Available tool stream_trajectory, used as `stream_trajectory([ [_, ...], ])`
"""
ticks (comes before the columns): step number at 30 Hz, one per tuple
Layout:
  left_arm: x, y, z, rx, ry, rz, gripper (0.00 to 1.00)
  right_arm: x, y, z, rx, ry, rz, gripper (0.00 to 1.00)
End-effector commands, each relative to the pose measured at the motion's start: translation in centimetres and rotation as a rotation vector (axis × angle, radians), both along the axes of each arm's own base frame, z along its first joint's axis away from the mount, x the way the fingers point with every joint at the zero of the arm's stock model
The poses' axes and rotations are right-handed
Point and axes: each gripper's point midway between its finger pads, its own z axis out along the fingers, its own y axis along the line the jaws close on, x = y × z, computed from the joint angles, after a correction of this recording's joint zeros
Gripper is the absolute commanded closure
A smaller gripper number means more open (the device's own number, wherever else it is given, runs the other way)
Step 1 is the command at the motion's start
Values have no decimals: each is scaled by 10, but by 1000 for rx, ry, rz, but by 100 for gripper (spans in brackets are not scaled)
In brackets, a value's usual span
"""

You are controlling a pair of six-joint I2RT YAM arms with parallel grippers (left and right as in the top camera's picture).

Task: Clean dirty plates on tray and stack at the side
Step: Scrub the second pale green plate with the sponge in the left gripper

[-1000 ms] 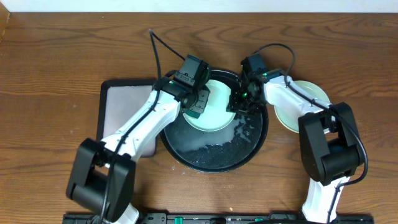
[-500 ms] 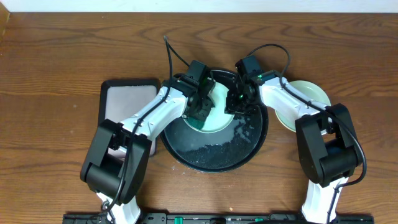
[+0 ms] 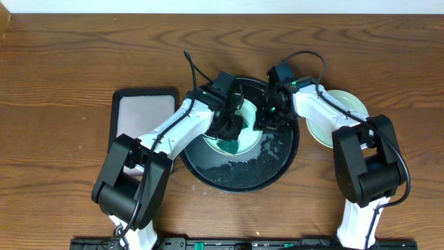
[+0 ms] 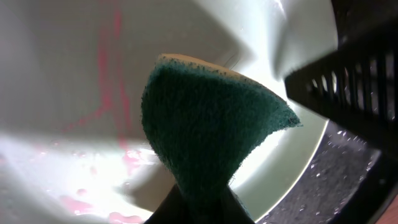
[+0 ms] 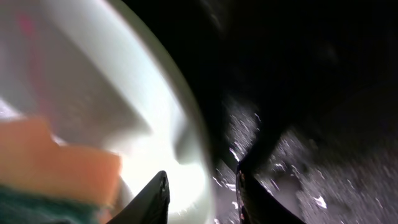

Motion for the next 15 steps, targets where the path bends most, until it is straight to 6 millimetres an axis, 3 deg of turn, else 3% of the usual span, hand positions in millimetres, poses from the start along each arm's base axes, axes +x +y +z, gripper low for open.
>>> stream_trajectory([
  [1,10,-1,8,1,-17,93,93,4,-9,0,-15,22,6,68],
  [3,22,13,14,61,-60,140,92,4,-8,4,-10,29,6,69],
  [10,66,57,67,170,-204,259,92,-1,-1,2,-54,27,7,73],
  [15,76,62,71,169,-246,215,93,2,-3,-5,-200,-41,-3,75],
])
